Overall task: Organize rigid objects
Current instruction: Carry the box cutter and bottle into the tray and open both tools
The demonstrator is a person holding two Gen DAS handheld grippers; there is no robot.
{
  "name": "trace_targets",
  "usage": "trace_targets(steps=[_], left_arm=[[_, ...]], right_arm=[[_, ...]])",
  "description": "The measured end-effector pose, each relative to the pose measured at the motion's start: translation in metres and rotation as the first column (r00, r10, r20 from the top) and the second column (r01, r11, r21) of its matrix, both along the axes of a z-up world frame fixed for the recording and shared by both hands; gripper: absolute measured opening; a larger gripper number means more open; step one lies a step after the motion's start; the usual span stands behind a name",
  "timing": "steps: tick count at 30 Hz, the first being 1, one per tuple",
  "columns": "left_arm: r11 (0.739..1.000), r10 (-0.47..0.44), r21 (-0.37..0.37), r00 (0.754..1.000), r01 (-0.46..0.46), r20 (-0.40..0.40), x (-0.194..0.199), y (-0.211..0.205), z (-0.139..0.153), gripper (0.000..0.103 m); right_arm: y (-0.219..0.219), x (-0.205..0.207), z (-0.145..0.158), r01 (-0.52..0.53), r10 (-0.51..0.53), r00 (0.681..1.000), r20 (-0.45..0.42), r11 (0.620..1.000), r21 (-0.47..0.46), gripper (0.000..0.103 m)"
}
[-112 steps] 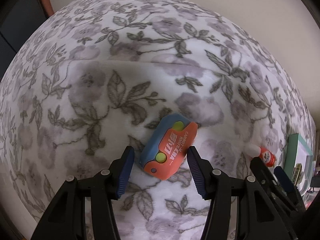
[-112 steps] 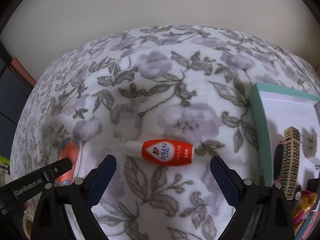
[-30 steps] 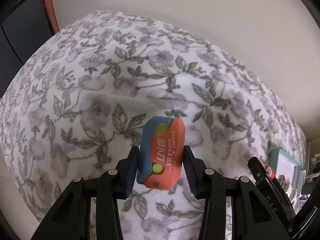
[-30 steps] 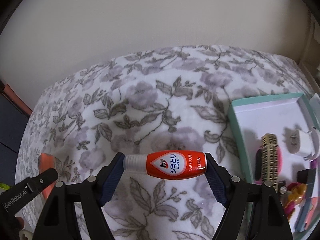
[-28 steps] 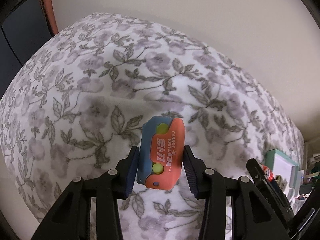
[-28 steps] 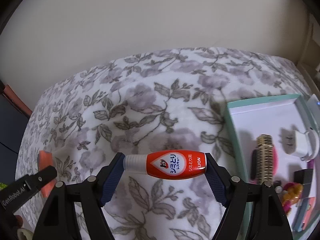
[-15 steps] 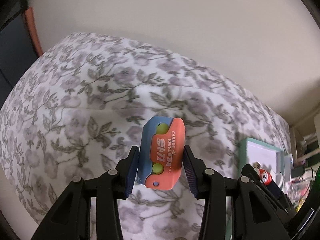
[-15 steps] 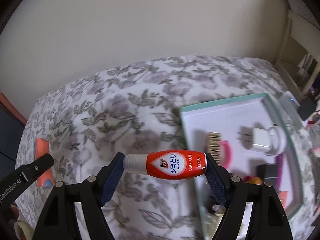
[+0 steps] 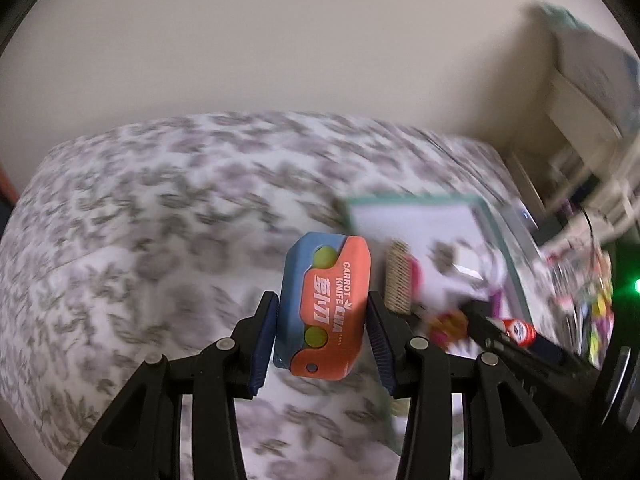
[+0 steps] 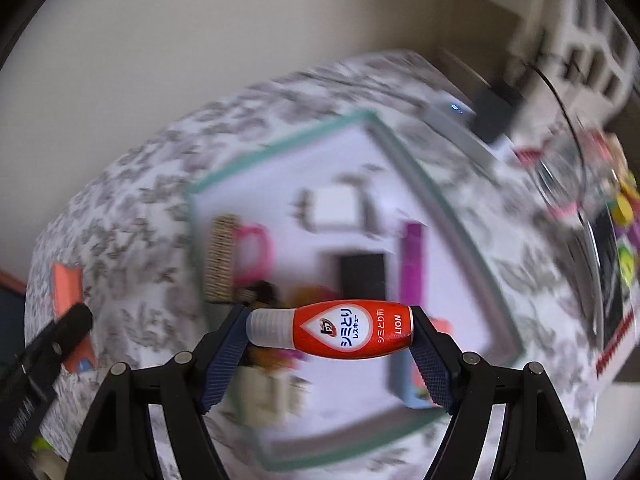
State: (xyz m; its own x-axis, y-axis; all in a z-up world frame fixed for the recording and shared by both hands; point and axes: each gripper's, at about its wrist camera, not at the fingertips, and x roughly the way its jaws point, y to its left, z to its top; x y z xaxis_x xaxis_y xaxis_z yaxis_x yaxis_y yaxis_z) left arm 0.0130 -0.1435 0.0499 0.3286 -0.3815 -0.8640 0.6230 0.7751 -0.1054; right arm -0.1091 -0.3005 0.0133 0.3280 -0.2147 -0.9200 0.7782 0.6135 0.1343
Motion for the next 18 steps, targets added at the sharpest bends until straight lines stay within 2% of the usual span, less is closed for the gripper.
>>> trace_targets(steps=[4, 10, 18], left_arm=[[0.995, -0.102, 0.018, 0.994, 0.103, -0.044, -0.031, -0.027, -0.017, 0.046], [0.979, -0.195, 0.045, 0.977, 0.199, -0.081, -0.067, -0.053, -0.039, 0.046], [0.962, -0.242, 0.108, 0.966, 0.251, -0.093, -0.086, -0.065, -0.066, 0.046]], right_arm=[[-0.020, -0.028, -0.011, 0.056, -0.055, 0.998, -0.021, 0.998, 0.041, 0.080], [-0.035, -0.050, -0.028, 0.102, -0.099, 0.994, -0.043, 0.990, 0.095, 0.080], [-0.038, -0.057, -0.043, 0.121, -0.115, 0.992, -0.054, 0.983, 0.135, 0.081]])
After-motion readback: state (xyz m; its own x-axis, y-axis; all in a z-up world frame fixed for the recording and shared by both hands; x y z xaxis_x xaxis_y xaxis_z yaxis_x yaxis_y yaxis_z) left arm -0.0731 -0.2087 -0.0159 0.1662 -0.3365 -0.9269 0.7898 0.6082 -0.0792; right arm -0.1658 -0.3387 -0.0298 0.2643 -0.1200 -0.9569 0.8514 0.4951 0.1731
